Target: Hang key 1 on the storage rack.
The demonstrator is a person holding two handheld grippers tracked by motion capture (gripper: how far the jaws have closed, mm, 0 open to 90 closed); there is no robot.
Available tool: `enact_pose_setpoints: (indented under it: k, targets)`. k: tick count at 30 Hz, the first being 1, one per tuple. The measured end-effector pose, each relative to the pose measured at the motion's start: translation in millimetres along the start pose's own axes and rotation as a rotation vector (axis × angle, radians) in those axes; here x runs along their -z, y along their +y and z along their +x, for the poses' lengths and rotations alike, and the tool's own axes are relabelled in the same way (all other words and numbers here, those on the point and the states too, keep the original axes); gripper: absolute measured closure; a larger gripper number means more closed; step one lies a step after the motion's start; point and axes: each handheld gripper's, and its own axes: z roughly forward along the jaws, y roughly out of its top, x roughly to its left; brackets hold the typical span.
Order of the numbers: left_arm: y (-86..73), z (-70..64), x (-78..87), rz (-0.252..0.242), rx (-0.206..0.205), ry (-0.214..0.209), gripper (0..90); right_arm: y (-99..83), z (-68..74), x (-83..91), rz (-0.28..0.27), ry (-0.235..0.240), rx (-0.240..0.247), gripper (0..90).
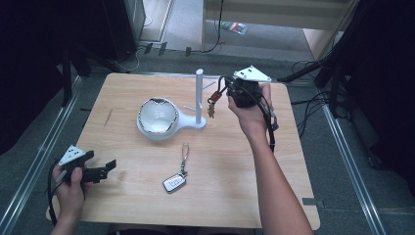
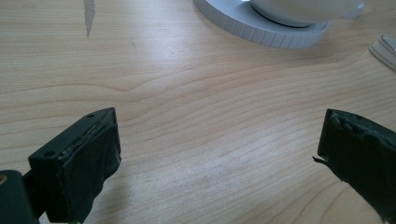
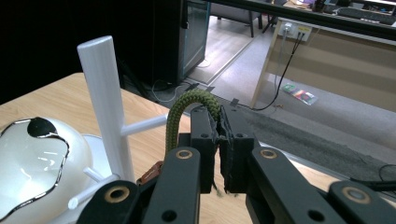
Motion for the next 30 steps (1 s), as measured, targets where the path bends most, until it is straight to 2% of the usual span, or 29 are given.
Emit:
enact_pose_setpoints:
  k: [7, 14, 19, 30]
  targets:
    - [-0.1, 0.2, -0.3, -0.003, 0.0, 0.001, 0.0, 4.1, -0.6, -7.3, -0.007, 0.015, -0.009, 86.1]
    - [-0.1, 0.1, -0.4, -0.003, 0.004, 0.0, 0.0, 6.5, -3.0, -10.6, -0.027, 0.069, -0.046, 86.1]
    - [0.1, 0.3, -0.6, 0.0, 0.006, -0.001, 0.0, 5.9, -3.4, -16.1, -0.002, 0.07, -0.035, 86.0]
    - [0.2, 0.1, -0.6, 0.001, 0.004, 0.0, 0.0, 12.7, -1.1, -26.7, 0.015, 0.075, -0.039, 85.6]
